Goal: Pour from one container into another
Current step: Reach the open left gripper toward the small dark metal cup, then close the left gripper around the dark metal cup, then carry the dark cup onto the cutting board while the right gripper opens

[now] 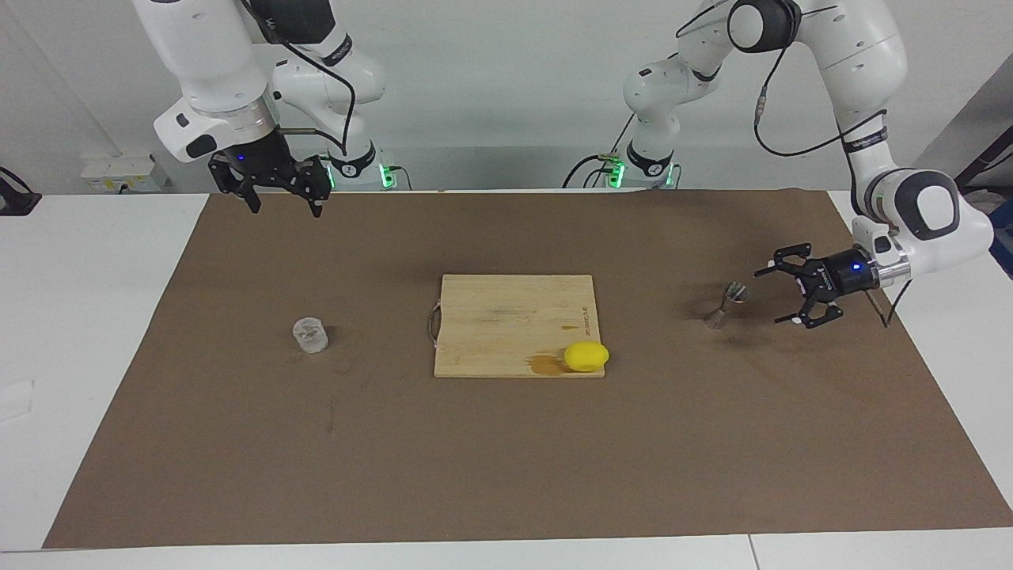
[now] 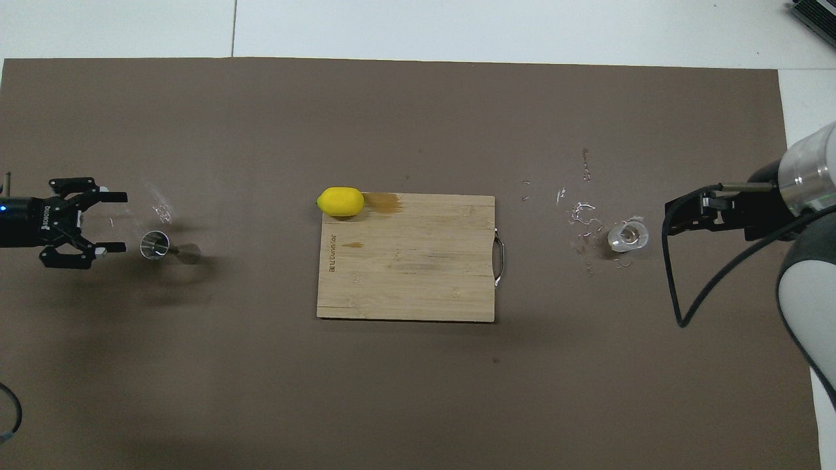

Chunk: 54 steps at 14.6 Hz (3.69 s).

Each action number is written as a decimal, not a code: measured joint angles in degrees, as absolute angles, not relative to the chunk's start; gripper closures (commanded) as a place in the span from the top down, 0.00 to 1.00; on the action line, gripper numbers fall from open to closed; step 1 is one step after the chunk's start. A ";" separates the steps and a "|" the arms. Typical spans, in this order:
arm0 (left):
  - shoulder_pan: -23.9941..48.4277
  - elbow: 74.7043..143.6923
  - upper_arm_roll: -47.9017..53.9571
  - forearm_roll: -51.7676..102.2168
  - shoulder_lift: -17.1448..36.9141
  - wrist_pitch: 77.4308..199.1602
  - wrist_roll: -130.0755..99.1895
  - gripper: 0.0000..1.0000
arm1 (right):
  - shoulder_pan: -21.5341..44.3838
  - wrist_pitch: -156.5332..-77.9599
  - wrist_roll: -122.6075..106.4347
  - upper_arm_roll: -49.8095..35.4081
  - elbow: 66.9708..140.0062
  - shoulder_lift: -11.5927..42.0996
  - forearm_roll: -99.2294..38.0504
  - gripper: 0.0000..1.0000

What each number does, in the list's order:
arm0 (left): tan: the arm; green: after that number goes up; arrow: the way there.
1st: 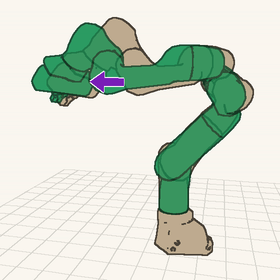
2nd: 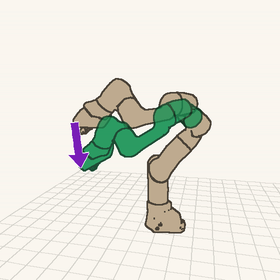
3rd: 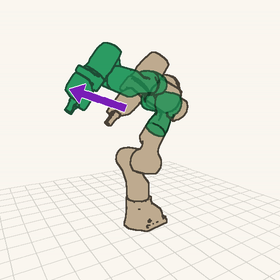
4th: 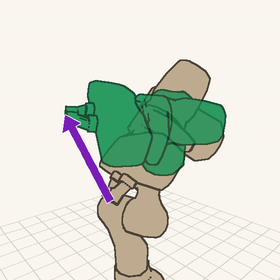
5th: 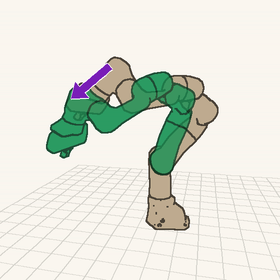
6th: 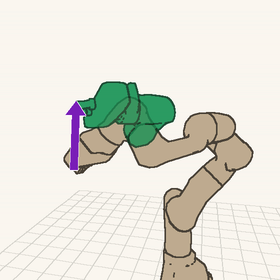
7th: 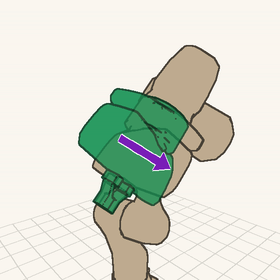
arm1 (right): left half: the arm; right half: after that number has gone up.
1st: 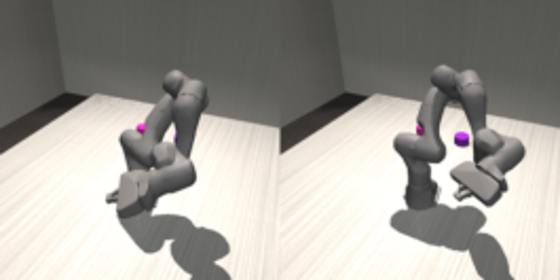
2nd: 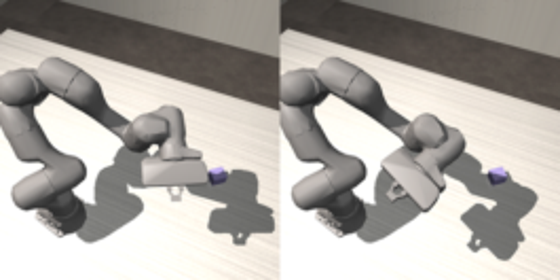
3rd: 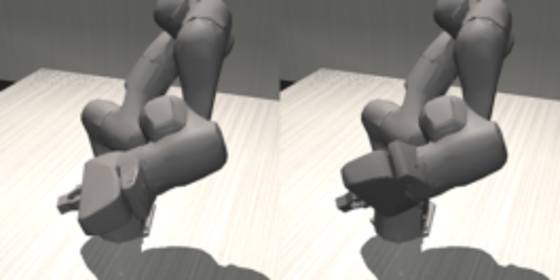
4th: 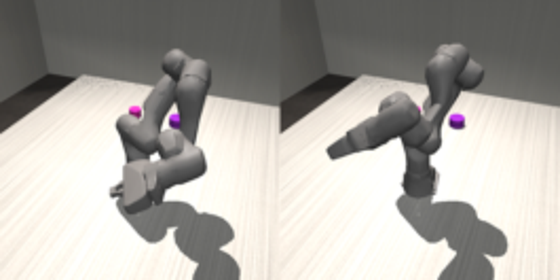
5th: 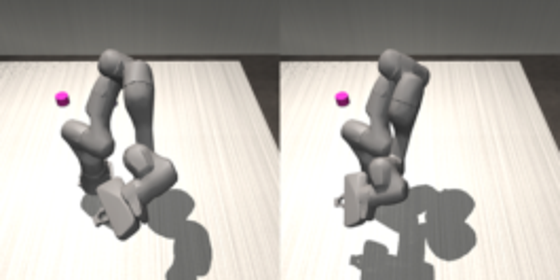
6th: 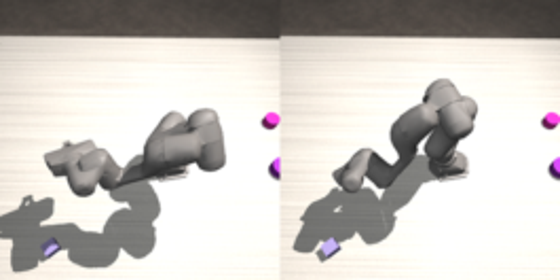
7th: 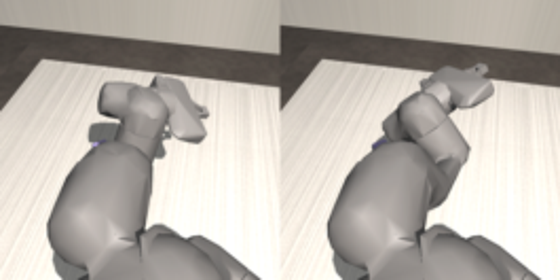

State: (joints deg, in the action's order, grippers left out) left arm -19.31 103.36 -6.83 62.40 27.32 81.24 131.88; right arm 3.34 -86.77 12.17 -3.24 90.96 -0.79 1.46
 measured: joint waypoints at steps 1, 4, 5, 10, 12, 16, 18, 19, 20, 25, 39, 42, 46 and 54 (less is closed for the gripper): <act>-19.39 103.36 -6.84 63.84 28.06 80.59 135.22 1.00 | 3.34 -86.77 12.17 -3.24 90.96 -0.79 1.46 1.00; -21.33 103.34 -6.84 66.65 29.89 77.81 138.78 1.00 | 3.34 -86.77 12.17 -3.24 90.96 -0.79 1.46 1.00; -22.05 103.34 -6.84 66.67 30.38 77.24 139.49 1.00 | 3.34 -86.77 12.17 -3.24 90.96 -0.79 1.46 1.00; -23.23 104.10 -6.72 66.67 31.15 75.22 140.07 1.00 | 3.34 -86.77 12.17 -3.24 90.96 -0.79 1.46 1.00; -22.77 105.09 -6.50 66.67 31.33 75.41 140.08 1.00 | 3.34 -86.77 12.17 -3.24 90.96 -0.79 1.46 1.00; -20.99 106.79 -6.02 66.71 31.57 75.84 140.41 1.00 | 3.34 -86.77 12.17 -3.24 90.96 -0.79 1.46 1.00; -20.61 106.98 -6.01 66.73 31.57 75.92 140.44 0.92 | 3.34 -86.77 12.17 -3.24 90.96 -0.79 1.46 1.00; -20.61 106.98 -6.04 66.75 31.57 75.92 140.44 0.86 | 3.34 -86.77 12.17 -3.24 90.96 -0.79 1.46 1.00; -20.62 106.97 -6.13 66.82 31.57 75.92 140.44 0.83 | 3.34 -86.77 12.17 -3.24 90.96 -0.79 1.46 1.00; -20.68 106.96 -6.20 68.71 31.57 75.80 140.56 0.78 | 3.34 -86.77 12.17 -3.24 90.96 -0.79 1.46 1.00; -20.46 106.97 -6.02 69.72 31.57 75.82 140.57 0.22 | 3.34 -86.77 12.17 -3.24 90.96 -0.79 1.46 1.00; -19.25 106.95 -5.62 71.33 31.58 75.80 139.38 0.22 | 3.34 -86.77 12.17 -3.24 90.96 -0.79 1.46 1.00; -13.93 106.92 -5.10 76.10 31.57 75.74 137.57 0.23 | 3.34 -86.77 12.17 -3.24 90.96 -0.79 1.46 1.00; -1.93 107.68 -5.03 82.20 31.60 76.16 132.95 0.24 | 3.34 -86.70 12.17 -3.24 90.97 -0.79 1.46 1.00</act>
State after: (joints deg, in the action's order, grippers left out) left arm -1.93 107.68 -5.03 82.20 31.60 76.16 132.95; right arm 3.34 -86.70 12.17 -3.24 90.97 -0.79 1.46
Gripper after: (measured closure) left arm 0.493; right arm 0.000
